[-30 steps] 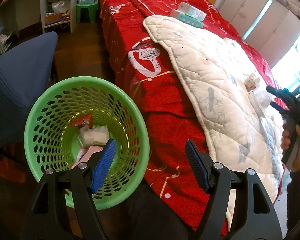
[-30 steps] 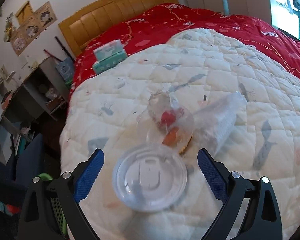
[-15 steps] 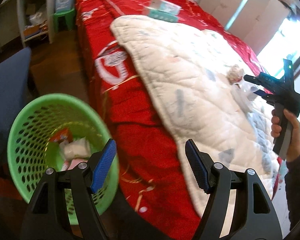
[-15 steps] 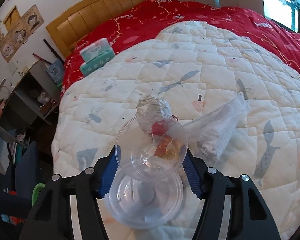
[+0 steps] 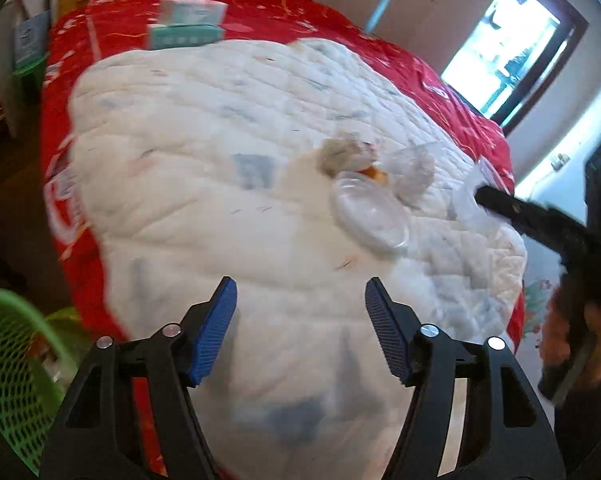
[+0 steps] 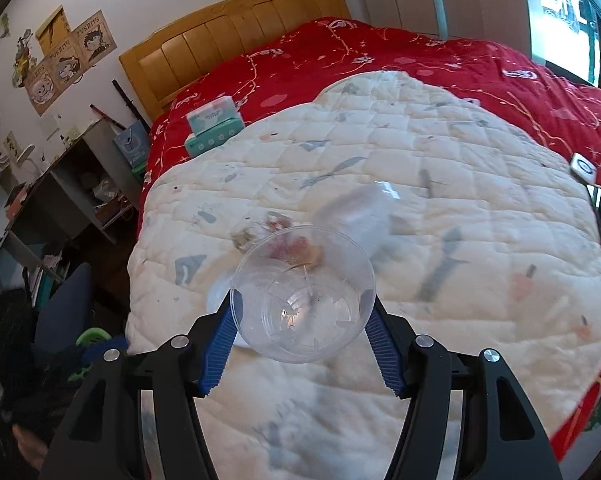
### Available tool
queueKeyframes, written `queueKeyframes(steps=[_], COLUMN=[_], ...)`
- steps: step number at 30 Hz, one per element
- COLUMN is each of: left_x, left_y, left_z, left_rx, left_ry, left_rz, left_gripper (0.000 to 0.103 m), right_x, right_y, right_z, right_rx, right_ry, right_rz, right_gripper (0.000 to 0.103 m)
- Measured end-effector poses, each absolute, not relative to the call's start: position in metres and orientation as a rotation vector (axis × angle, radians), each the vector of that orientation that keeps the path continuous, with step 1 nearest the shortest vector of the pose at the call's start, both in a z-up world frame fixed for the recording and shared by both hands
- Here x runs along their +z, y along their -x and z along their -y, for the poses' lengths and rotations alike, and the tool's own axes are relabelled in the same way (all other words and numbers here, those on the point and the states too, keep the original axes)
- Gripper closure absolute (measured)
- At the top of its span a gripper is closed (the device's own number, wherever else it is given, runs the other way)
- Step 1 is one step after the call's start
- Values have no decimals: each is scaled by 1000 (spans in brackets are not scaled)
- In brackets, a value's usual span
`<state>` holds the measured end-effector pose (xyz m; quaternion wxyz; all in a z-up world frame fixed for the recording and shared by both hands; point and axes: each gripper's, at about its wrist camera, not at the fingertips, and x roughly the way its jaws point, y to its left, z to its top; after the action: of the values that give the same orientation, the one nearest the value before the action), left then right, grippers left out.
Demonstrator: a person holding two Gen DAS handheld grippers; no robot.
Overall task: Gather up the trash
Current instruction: 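Grasp the clear cup with the right gripper while the left gripper grasps the clear lid, then drop the clear lid into the basket with the left gripper while the right drops the cup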
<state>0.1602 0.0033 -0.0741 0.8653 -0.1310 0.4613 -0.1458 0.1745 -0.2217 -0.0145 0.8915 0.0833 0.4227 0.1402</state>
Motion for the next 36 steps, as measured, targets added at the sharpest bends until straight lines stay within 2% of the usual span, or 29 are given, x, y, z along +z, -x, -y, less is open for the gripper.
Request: queueKeyframes(steps=[5,11,16,19,28,36], left_x=[-79,-100,-109,-107,-86,-67], left_y=[-196,-237,-249,-244,-182,-107], left_z=[27,47,43,35,-4,-79], left_rx=[-344,-329,-322,-321,-300,-195], left_ry=[265,277,330,372,406,475], left_rz=[-979,-1053,-1072,-1058,-998,-922], left_gripper=[47,62,90,97,99,99], right_x=[-16,-21,-26,-25,-16,-17], right_y=[-159,-147,-141,-138,-115,-93], right_z=[243,251,251,248,220,163], right_rx=[274,263,268,276,338,459], right_ry=[-183,-154,-150,-156,-151,-111], right_rz=[-872,-864,-867,-867,-854,-871], right_gripper=[44,43,43,43,43,43])
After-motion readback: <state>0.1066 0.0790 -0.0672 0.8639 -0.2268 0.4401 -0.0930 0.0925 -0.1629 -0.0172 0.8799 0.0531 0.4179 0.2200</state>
